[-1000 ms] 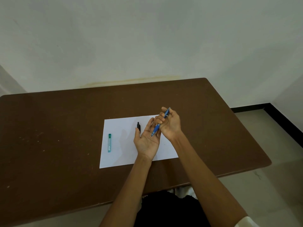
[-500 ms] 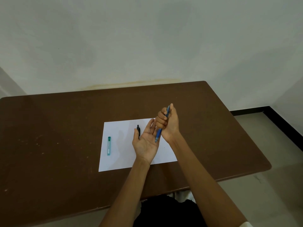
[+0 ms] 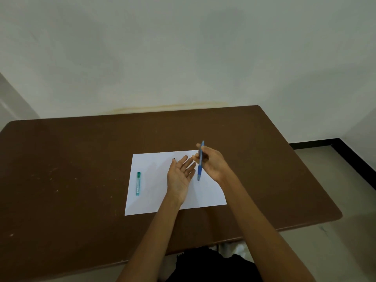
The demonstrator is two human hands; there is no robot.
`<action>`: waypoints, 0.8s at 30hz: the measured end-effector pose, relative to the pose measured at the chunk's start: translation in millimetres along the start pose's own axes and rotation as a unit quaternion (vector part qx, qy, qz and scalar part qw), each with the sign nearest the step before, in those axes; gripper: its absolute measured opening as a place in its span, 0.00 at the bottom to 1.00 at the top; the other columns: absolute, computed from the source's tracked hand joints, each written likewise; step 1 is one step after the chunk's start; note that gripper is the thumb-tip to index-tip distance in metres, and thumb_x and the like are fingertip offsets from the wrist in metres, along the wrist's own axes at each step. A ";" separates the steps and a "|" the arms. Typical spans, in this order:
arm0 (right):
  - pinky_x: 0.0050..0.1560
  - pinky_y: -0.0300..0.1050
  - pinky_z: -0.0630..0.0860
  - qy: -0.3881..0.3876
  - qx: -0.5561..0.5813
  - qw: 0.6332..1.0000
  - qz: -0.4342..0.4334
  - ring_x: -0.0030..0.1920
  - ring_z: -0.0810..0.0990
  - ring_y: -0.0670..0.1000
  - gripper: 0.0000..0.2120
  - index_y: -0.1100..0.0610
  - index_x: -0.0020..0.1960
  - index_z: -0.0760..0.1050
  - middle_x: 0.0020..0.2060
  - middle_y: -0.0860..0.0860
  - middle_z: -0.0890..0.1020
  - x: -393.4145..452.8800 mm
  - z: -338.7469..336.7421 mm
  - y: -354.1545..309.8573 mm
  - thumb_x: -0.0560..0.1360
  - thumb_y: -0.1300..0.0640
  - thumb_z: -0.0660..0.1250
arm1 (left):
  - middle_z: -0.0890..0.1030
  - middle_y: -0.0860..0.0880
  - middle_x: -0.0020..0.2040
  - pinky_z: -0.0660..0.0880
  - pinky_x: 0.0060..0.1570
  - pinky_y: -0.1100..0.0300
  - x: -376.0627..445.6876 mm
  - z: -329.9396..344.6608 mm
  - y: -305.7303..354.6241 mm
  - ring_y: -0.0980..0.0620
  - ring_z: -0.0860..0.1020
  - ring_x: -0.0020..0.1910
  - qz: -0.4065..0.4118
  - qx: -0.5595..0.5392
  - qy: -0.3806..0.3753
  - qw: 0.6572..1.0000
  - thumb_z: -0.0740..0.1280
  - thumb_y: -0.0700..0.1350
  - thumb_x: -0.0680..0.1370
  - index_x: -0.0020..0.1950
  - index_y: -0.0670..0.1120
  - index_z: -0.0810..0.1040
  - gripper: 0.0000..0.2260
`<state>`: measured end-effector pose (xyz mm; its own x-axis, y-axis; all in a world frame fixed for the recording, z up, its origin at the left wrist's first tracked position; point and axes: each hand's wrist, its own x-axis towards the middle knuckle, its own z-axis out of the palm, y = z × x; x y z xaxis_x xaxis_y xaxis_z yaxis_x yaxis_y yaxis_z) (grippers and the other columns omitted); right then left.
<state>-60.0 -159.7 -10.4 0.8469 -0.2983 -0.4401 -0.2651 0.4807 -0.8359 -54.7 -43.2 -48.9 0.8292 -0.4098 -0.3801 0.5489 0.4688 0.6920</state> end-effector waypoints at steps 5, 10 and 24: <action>0.52 0.45 0.76 0.081 -0.149 0.985 0.022 0.44 0.78 0.53 0.13 0.66 0.55 0.78 0.47 0.58 0.80 19.5 -2.0 9.6 0.76 0.58 0.65 | 0.66 0.47 0.72 0.60 0.70 0.49 9.6 5.3 4.8 0.43 0.65 0.71 -0.011 0.166 0.021 0.986 0.47 0.56 0.81 0.71 0.46 0.65 0.23; 0.51 0.43 0.78 0.108 -0.304 0.946 -0.029 0.47 0.81 0.56 0.12 0.66 0.55 0.79 0.50 0.60 0.82 36.6 -2.2 15.0 0.75 0.59 0.67 | 0.69 0.46 0.70 0.63 0.69 0.50 18.5 8.4 5.5 0.43 0.68 0.69 -0.047 0.222 0.027 0.973 0.48 0.57 0.80 0.70 0.44 0.67 0.25; 0.50 0.48 0.79 0.124 -0.459 0.876 -0.080 0.46 0.81 0.56 0.09 0.63 0.50 0.81 0.46 0.58 0.83 42.9 -9.1 30.4 0.73 0.58 0.68 | 0.73 0.45 0.67 0.67 0.65 0.52 12.3 23.0 5.7 0.45 0.71 0.65 -0.071 0.310 0.097 0.943 0.49 0.54 0.81 0.64 0.43 0.72 0.21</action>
<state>-35.9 -165.3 -57.7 0.8107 -0.5262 -0.2566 -0.5085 -0.4157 -0.7541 -43.8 -63.6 -35.5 0.7891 -0.2549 -0.5589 0.5382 -0.1515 0.8291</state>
